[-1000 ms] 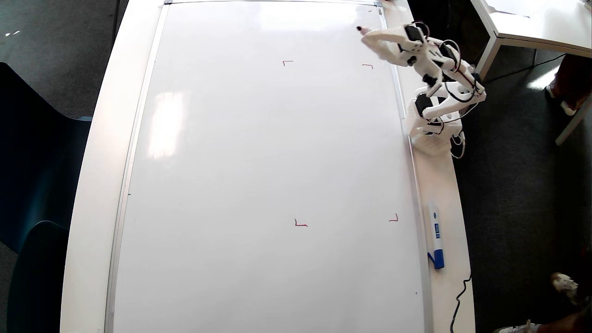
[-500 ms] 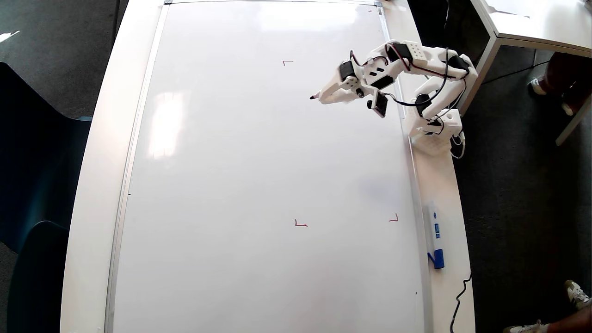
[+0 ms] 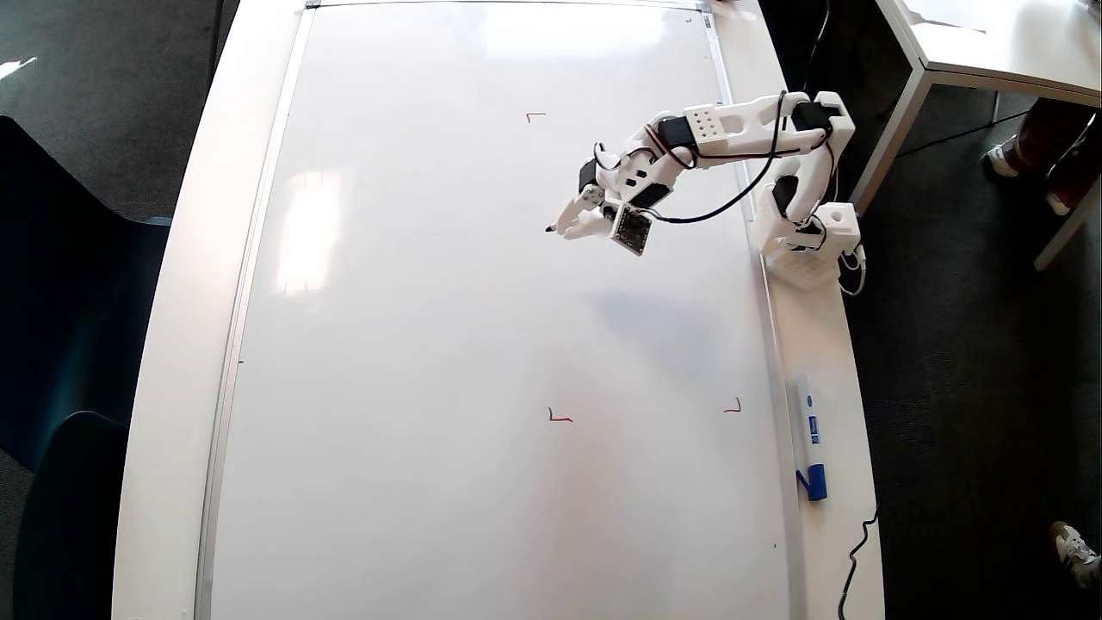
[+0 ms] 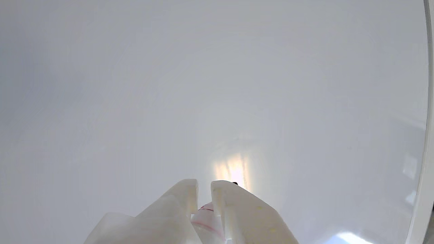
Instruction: Draw on a whiteboard a robot head using a pen attached to the gripper
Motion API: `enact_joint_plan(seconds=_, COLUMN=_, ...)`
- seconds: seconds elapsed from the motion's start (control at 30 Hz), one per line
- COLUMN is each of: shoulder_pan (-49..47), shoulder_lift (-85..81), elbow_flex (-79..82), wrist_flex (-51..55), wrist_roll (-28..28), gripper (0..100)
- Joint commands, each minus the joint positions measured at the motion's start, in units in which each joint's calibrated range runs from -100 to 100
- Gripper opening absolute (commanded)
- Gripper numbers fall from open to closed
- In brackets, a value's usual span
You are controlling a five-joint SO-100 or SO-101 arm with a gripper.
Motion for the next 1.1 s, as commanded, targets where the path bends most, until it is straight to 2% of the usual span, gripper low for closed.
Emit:
enact_joint_plan(seconds=0.0, shoulder_pan=-0.2, shoulder_lift=1.2, elbow_flex=0.0, wrist_flex=-4.2, wrist_roll=-0.3, gripper=1)
enact_joint_plan(seconds=0.3, shoulder_pan=-1.4, shoulder_lift=8.6, elbow_flex=0.0, wrist_flex=-6.0, wrist_roll=-0.1, gripper=1)
enact_joint_plan(seconds=0.5, shoulder_pan=-1.7, shoulder_lift=12.8, elbow_flex=0.0, wrist_flex=-12.6, wrist_roll=0.0, gripper=1)
enact_joint_plan(seconds=1.07, shoulder_pan=-1.7, shoulder_lift=14.7, elbow_flex=1.8, wrist_flex=-12.6, wrist_roll=0.0, gripper=1)
